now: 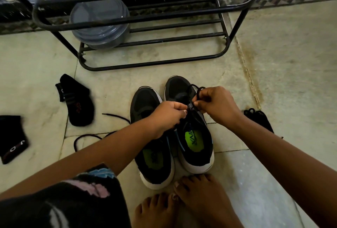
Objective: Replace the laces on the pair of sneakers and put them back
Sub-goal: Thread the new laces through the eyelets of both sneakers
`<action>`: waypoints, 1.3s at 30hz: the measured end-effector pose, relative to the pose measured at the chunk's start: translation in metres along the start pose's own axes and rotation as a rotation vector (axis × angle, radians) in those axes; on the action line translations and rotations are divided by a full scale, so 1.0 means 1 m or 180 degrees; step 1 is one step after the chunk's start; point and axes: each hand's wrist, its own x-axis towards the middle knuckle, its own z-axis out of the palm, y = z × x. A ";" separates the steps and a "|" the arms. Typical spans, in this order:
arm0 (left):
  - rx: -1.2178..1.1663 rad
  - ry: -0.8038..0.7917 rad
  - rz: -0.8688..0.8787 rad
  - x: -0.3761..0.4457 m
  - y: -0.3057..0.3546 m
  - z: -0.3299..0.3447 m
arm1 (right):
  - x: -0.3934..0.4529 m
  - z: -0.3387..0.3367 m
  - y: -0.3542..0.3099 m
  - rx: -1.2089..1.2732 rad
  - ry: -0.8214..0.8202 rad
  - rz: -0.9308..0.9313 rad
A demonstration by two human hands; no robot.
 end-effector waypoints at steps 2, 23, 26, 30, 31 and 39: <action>0.0021 -0.0054 -0.0059 0.001 0.000 0.001 | 0.000 0.000 0.000 0.0069 -0.0014 -0.0008; 0.0092 -0.0314 -0.0036 0.004 -0.004 0.000 | -0.014 0.015 0.003 -0.0011 -0.0072 -0.0213; 0.0142 -0.0212 0.0025 0.007 -0.006 0.002 | -0.026 0.026 0.013 -0.0064 -0.0048 -0.0454; 0.0422 0.0070 0.0274 0.014 -0.016 0.007 | -0.040 0.036 0.023 -0.0071 -0.0113 -0.0547; 0.0554 0.0129 0.0352 0.015 -0.019 0.008 | -0.042 0.038 0.024 -0.0126 -0.0120 -0.0563; 0.0745 0.0305 0.0627 0.017 -0.032 0.006 | -0.045 0.036 0.031 -0.0186 -0.0167 -0.0679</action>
